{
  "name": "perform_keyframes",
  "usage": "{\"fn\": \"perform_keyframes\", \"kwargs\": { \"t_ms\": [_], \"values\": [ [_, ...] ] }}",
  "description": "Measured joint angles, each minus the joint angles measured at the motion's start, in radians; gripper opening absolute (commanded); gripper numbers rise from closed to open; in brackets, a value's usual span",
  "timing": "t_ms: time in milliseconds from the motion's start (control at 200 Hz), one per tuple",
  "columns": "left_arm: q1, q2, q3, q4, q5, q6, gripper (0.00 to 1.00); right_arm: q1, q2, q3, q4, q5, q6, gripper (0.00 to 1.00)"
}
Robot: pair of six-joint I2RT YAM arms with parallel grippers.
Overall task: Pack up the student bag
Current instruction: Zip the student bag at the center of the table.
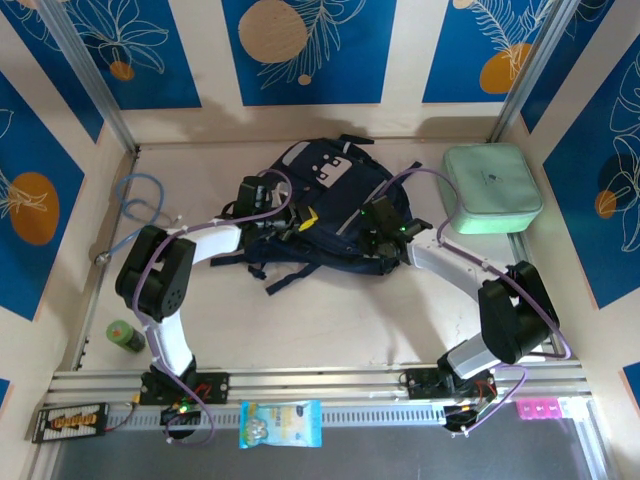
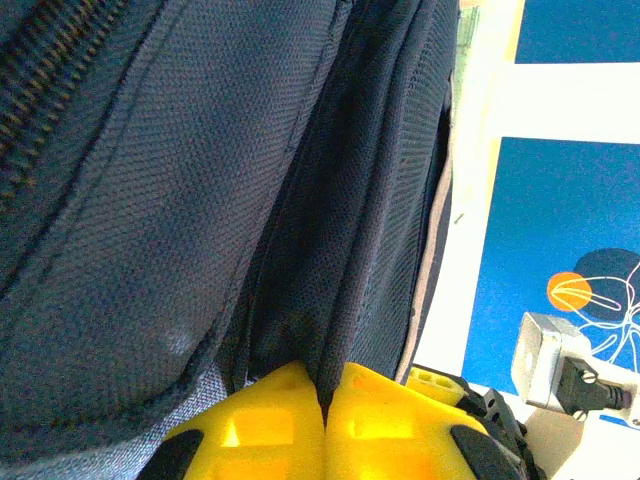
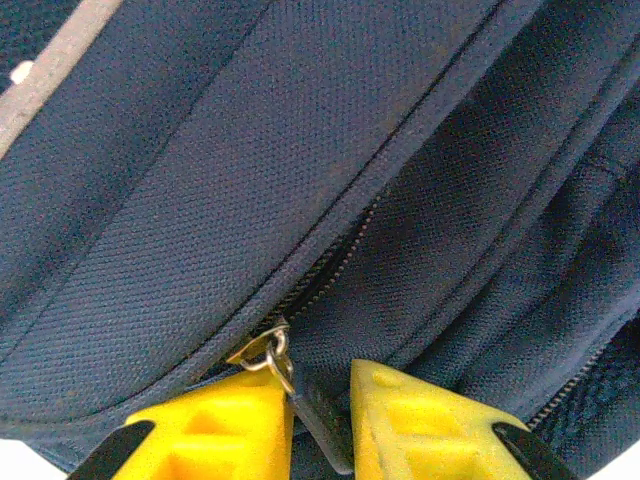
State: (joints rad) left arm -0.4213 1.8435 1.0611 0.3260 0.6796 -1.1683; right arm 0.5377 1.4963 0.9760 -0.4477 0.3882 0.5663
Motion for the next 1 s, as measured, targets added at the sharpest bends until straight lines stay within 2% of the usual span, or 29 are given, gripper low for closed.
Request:
{"fn": "perform_keyframes", "kwargs": {
  "t_ms": [185, 480, 625, 750, 830, 925, 975, 1000],
  "values": [
    [0.000, 0.008, 0.015, -0.012, 0.001, 0.013, 0.00, -0.010, 0.000, 0.000, 0.018, -0.006, -0.013, 0.05],
    [-0.003, 0.011, 0.018, -0.020, 0.014, 0.045, 0.00, -0.134, -0.009, 0.016, 0.015, -0.048, 0.041, 0.00],
    [0.000, 0.027, 0.057, -0.072, 0.024, 0.089, 0.00, -0.138, -0.057, 0.020, 0.004, -0.070, 0.031, 0.00],
    [0.009, 0.062, 0.141, -0.188, 0.034, 0.172, 0.00, -0.121, -0.132, 0.004, -0.014, -0.095, 0.013, 0.00],
    [0.021, 0.089, 0.208, -0.274, 0.034, 0.247, 0.08, -0.092, -0.196, -0.032, -0.018, -0.137, 0.007, 0.00],
    [0.036, 0.116, 0.291, -0.370, 0.016, 0.340, 0.22, -0.036, -0.242, -0.067, -0.019, -0.184, 0.008, 0.00],
    [0.047, 0.130, 0.332, -0.402, -0.014, 0.374, 0.30, -0.003, -0.248, -0.074, -0.020, -0.204, 0.015, 0.00],
    [0.057, 0.138, 0.354, -0.416, -0.029, 0.397, 0.37, 0.010, -0.247, -0.076, -0.021, -0.215, 0.019, 0.00]
  ]
}}
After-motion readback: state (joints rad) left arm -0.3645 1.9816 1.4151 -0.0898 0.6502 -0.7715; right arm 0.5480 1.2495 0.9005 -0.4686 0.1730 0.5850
